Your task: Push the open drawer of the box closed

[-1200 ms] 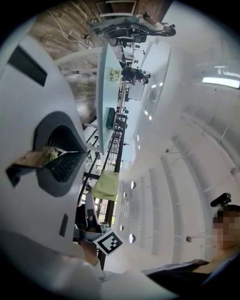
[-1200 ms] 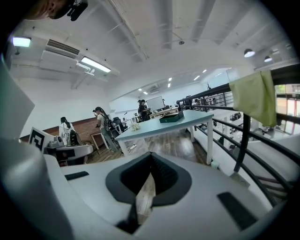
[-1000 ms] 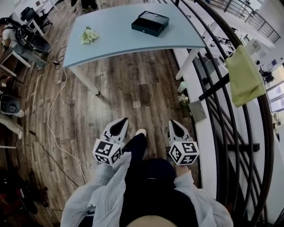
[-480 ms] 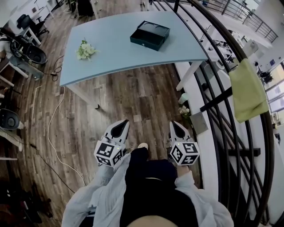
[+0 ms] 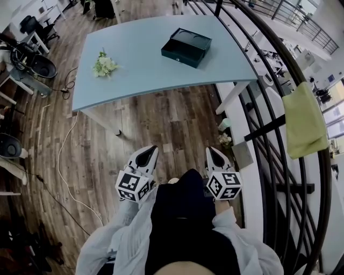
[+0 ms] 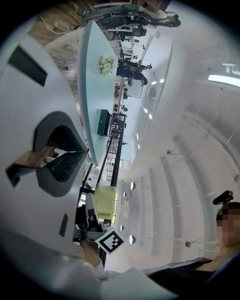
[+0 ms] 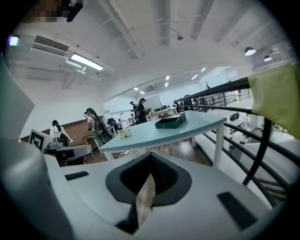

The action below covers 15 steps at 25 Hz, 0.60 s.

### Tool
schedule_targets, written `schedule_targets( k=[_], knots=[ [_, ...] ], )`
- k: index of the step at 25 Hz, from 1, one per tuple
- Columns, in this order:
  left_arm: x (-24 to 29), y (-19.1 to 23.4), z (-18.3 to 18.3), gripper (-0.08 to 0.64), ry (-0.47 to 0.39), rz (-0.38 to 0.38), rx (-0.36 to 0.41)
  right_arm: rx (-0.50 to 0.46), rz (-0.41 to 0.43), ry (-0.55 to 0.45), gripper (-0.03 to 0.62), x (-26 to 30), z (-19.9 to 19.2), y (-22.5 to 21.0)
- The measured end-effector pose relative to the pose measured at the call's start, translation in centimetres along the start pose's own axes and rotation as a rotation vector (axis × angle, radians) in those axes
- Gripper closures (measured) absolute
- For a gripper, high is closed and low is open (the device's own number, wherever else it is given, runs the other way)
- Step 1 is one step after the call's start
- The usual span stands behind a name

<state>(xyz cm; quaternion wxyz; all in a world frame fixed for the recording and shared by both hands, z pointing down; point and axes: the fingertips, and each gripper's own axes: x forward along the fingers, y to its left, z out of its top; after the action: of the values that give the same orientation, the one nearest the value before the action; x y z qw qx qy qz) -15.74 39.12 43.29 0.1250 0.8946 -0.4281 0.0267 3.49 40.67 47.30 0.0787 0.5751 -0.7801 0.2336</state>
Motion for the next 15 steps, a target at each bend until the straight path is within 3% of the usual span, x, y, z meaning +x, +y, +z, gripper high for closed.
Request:
schedule_targets(
  k=[15],
  knots=[
    [1.3,1.8,-0.6,0.545,0.016,0.043,-0.032,-0.004,0.029,0.04,0.583,2.8,0.4,-0.6]
  ],
)
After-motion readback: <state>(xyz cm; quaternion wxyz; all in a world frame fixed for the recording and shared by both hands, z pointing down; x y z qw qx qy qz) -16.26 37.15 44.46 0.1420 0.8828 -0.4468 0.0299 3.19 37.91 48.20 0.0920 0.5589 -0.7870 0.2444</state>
